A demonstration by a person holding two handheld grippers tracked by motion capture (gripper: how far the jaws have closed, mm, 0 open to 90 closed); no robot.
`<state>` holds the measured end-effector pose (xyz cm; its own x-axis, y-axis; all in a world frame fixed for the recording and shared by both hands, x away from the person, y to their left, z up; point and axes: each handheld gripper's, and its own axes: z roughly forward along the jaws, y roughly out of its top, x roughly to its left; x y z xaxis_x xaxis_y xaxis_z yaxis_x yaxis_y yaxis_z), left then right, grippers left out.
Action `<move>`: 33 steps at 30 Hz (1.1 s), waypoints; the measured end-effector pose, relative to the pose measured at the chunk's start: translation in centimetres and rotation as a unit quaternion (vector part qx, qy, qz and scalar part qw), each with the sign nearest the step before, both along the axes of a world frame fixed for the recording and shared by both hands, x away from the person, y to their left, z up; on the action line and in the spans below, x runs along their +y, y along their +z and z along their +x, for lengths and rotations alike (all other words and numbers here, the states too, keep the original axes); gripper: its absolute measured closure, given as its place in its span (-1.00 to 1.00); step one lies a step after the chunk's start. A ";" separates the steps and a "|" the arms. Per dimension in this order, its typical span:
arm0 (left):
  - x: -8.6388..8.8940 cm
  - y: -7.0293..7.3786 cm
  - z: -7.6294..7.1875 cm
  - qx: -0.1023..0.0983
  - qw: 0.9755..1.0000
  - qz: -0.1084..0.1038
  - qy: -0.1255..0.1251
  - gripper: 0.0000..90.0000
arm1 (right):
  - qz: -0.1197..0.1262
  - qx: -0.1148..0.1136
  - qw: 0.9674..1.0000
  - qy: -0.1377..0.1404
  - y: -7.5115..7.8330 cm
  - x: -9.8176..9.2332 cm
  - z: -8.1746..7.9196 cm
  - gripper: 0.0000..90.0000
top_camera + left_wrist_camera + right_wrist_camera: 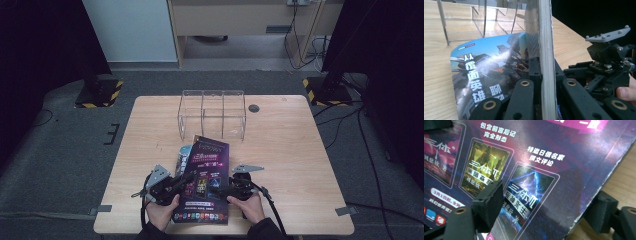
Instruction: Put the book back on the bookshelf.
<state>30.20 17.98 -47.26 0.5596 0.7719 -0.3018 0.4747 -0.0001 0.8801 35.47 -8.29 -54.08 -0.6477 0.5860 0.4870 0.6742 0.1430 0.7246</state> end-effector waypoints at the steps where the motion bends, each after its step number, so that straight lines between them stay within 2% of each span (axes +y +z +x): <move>1: 0.0 0.0 0.0 0.000 1.000 0.001 0.000 0.86 | -0.001 0.002 1.000 -0.001 -0.1 0.0 0.0 -0.41; 3: 0.0 0.0 0.0 -0.001 1.000 0.002 0.000 0.86 | -0.002 0.008 1.000 -0.002 -0.1 0.0 0.0 -0.30; 6: 0.1 0.0 0.0 0.000 1.000 0.000 0.003 0.86 | 0.010 0.023 1.000 -0.007 0.1 -0.3 0.0 -0.10; 7: 0.1 0.0 0.0 0.000 1.000 0.000 0.003 0.86 | 0.010 0.023 1.000 -0.007 0.1 -0.3 0.0 -0.10; 10: 0.2 -0.2 0.2 0.002 1.000 0.000 0.007 0.86 | 0.020 0.035 0.999 -0.014 0.4 -0.6 -0.2 0.20; 12: 0.2 -0.4 0.3 0.005 1.000 -0.001 0.009 0.86 | 0.032 0.039 0.999 -0.007 0.6 -0.8 -0.3 0.42; 13: 0.2 -0.4 0.3 0.005 1.000 -0.001 0.009 0.86 | 0.032 0.039 0.999 -0.007 0.6 -0.8 -0.3 0.42; 14: 0.4 -0.5 0.3 0.007 1.000 -0.002 0.010 0.86 | 0.040 0.042 0.998 -0.005 0.9 -0.8 -0.4 0.53; 21: 0.9 -0.8 0.6 0.011 1.000 0.001 0.023 0.86 | 0.064 0.053 0.996 -0.013 1.4 -1.1 -0.8 0.66; 24: 1.2 -1.3 1.0 0.026 0.999 0.003 0.034 0.84 | 0.075 0.047 0.996 -0.017 1.7 -1.4 -0.9 0.73; 28: 1.5 -1.6 1.1 0.030 0.999 0.003 0.039 0.78 | 0.088 0.042 0.995 -0.018 2.1 -1.7 -1.1 0.80; 29: 1.6 -1.7 1.3 0.032 0.999 0.001 0.039 0.72 | 0.099 0.042 0.994 -0.020 2.5 -1.9 -1.1 0.84; 33: 1.7 -2.0 1.4 0.033 0.999 -0.003 0.041 0.55 | 0.108 0.033 0.993 -0.019 3.2 -2.2 -1.2 0.87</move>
<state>31.59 19.72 -49.28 0.4726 0.8124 -0.3416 0.5304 0.0473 0.8464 34.24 -10.54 -50.89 -0.5890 0.4867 0.6451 0.7236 -0.0377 0.6891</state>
